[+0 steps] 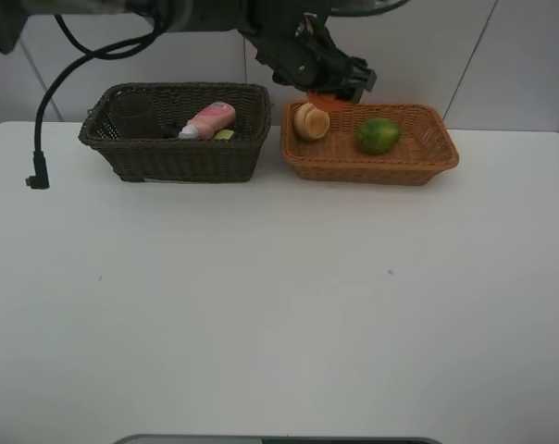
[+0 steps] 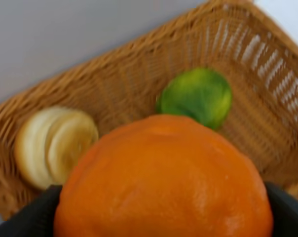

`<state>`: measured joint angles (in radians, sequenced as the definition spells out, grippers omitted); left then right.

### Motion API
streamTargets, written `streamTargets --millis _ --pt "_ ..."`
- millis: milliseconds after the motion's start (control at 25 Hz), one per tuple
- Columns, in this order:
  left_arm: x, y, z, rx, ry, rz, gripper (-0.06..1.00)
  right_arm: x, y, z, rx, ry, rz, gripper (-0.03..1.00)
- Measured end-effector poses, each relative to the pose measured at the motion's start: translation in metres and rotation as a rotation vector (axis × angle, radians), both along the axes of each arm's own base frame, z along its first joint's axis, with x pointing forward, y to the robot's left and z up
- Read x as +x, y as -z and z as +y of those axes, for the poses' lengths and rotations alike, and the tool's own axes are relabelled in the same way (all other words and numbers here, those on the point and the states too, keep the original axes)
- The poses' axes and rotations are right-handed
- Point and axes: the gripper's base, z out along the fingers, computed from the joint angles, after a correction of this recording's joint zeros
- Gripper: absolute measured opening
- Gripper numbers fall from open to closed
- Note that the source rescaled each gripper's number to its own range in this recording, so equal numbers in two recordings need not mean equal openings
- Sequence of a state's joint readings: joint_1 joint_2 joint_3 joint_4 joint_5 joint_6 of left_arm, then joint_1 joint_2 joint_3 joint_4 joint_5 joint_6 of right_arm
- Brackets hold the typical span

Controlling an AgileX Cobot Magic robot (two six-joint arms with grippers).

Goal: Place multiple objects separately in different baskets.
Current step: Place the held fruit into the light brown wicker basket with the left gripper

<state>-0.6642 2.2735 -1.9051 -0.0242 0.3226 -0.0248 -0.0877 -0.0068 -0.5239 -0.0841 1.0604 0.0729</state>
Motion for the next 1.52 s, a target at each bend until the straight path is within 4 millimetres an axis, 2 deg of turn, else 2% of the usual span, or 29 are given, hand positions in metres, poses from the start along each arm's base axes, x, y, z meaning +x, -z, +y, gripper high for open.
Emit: streamTargets --millis 560,1520 --pt "0.016 0.073 -0.012 -0.024 -0.001 -0.046 0.92 0.0 0.0 0.0 0.0 0.0 0.0 0.75" --pt "0.016 0.092 -0.012 -0.004 -0.001 -0.021 0.92 0.0 0.0 0.0 0.0 0.0 0.0 0.75"
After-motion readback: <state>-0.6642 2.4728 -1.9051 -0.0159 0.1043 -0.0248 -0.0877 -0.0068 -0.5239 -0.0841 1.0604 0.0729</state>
